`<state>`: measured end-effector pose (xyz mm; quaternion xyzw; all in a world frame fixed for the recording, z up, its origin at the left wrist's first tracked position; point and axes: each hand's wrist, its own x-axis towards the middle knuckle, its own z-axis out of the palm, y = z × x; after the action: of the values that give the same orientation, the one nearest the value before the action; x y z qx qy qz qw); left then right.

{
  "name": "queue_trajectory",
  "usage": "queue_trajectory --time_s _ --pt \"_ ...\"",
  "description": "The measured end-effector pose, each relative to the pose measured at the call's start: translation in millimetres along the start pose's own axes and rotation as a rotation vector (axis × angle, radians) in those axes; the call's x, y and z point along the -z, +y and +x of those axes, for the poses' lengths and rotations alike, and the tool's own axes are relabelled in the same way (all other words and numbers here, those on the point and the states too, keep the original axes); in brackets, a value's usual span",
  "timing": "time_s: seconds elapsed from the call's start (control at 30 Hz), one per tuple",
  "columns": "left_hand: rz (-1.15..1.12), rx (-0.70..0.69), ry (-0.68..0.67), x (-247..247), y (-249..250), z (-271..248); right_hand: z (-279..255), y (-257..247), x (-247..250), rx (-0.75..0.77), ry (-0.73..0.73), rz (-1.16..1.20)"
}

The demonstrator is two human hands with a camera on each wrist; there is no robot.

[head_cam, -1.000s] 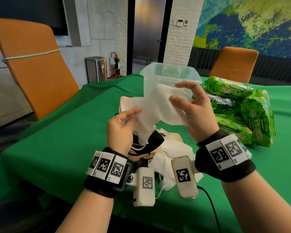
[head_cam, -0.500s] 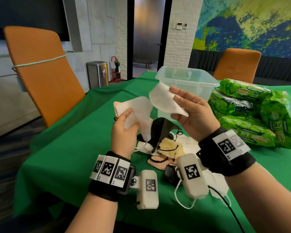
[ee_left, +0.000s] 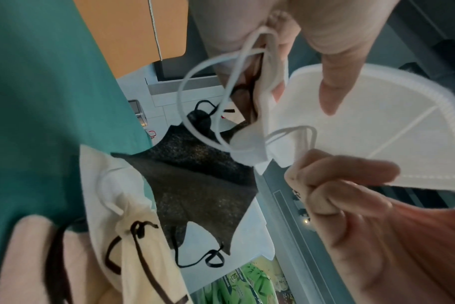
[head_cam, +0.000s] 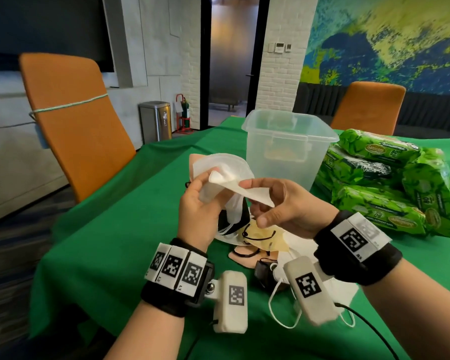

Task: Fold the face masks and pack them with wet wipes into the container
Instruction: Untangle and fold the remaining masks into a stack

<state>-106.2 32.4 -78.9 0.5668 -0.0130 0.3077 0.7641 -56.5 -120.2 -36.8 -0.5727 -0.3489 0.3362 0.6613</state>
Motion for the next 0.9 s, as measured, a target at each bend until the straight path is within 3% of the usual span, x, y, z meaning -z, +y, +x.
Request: queue_trajectory --time_s 0.13,0.3,0.43,0.5,0.67,0.77,0.83,0.9 --pt "0.058 -0.032 -0.003 -4 2 -3 -3 -5 3 -0.061 0.067 -0.181" --pt "0.142 -0.023 0.069 -1 1 -6 6 -9 -1 -0.070 0.335 -0.555" --pt "0.235 -0.042 0.085 3 -3 -3 8 -12 3 0.168 0.575 -0.953" --pt "0.279 -0.066 0.097 1 -2 -2 6 -18 3 0.259 0.562 -1.018" --pt "0.195 -0.052 0.087 -10 -3 -4 0 -28 9 0.143 0.360 -0.957" --pt "0.030 0.053 0.103 -14 -9 -5 -8 -32 19 0.188 0.252 -0.446" --pt "-0.149 0.150 0.004 -19 -11 -7 -12 -33 27 0.191 0.175 -0.040" --pt "-0.355 0.205 -0.121 -27 -10 -11 -11 -28 33 0.174 0.171 0.073"
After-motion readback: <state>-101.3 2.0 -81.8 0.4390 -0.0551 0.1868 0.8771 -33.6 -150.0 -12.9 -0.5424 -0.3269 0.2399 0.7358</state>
